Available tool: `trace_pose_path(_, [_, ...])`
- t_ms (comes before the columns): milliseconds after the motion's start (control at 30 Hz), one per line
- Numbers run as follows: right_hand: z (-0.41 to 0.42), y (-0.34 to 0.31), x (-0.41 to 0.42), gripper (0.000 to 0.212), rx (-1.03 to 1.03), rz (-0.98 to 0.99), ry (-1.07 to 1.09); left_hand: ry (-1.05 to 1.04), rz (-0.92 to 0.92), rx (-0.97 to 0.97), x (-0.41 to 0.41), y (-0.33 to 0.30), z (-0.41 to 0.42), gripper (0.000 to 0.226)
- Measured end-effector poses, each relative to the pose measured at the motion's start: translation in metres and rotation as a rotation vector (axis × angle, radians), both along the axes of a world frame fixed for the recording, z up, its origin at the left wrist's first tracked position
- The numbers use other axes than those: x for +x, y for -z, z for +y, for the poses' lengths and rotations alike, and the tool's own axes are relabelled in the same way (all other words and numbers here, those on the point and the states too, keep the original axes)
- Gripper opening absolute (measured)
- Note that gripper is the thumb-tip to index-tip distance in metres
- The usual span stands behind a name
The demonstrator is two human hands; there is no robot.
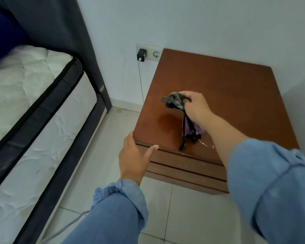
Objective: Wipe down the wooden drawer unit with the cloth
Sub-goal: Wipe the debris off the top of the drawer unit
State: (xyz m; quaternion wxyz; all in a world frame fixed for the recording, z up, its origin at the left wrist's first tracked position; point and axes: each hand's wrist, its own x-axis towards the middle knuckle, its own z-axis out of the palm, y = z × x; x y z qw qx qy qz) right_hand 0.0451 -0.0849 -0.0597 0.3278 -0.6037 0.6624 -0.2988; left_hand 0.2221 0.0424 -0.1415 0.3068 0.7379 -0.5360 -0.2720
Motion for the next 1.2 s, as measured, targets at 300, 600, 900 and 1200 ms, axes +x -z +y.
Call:
trace_pose_path(300, [0.004, 0.047, -0.027, 0.039, -0.08, 0.445, -0.056, -0.118, 0.025, -0.072, -0.024, 0.016, -0.003, 0.124])
trace_pose_path(600, [0.11, 0.068, -0.026, 0.05, -0.243, 0.432, -0.205, -0.13, -0.061, -0.011, -0.027, 0.013, -0.001, 0.121])
trace_pose_path(900, [0.154, 0.041, -0.052, 0.042, -0.02, 0.147, -0.15, -0.031, -0.308, -0.044, -0.063, -0.009, 0.025, 0.112])
trace_pose_path(1200, [0.06, 0.006, -0.132, 0.031, -0.111, 0.021, 0.115, 0.565, -0.662, -0.178, -0.12, -0.025, -0.002, 0.108])
